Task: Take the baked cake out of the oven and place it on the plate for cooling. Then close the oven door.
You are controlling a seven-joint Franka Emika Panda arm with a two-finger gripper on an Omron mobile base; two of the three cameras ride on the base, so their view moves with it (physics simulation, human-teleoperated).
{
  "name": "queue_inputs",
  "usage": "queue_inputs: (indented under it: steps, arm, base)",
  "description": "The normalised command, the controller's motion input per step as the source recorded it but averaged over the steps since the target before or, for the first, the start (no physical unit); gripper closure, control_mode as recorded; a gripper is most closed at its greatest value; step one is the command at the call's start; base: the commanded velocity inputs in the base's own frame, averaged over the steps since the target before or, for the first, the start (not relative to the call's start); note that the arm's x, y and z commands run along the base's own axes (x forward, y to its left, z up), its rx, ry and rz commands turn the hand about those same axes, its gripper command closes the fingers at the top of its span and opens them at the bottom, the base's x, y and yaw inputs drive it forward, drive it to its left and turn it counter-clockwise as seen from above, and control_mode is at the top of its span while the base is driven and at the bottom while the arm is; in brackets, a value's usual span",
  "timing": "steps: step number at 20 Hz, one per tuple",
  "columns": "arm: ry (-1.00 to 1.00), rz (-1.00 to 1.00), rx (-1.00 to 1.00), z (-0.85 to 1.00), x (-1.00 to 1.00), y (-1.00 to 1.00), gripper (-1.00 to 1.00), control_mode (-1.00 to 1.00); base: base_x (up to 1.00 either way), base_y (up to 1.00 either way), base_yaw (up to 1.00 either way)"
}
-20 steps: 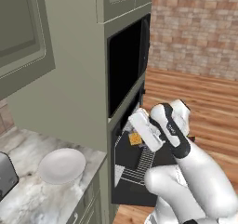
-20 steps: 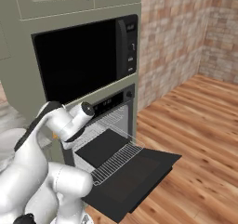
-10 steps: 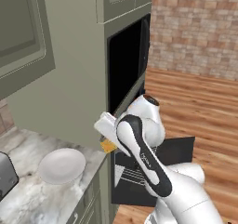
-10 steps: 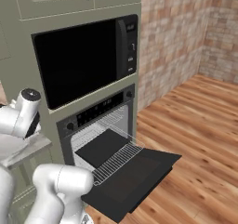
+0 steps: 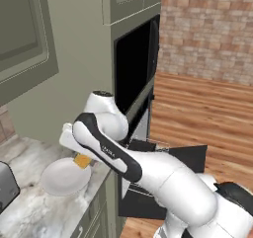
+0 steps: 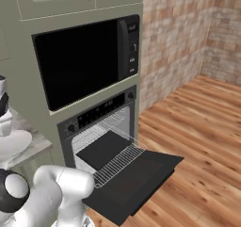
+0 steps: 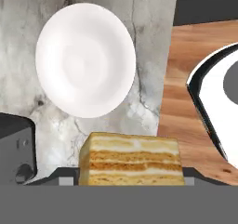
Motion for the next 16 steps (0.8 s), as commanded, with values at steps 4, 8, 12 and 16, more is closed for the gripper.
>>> queue_inputs:
  steps: [4,8,12,16]
  arm:
    - [0.28,0.18,-0.35,-0.41,0.31,0.64,1.0,-1.0]
    - [0.15,0.14,-0.34,-0.38,0.68,0.18,1.0,-1.0]
    - [0.02,0.11,-0.33,-0.46,0.55,0.12,1.0,-1.0]
    - [0.0,0.09,-0.27,-0.84,0.37,0.51,1.0,-1.0]
  base:
    - [0.0,0.0,0.0]
    - [0.0,0.0,0.0]
    - [0.0,0.0,0.0]
    - [0.0,0.0,0.0]
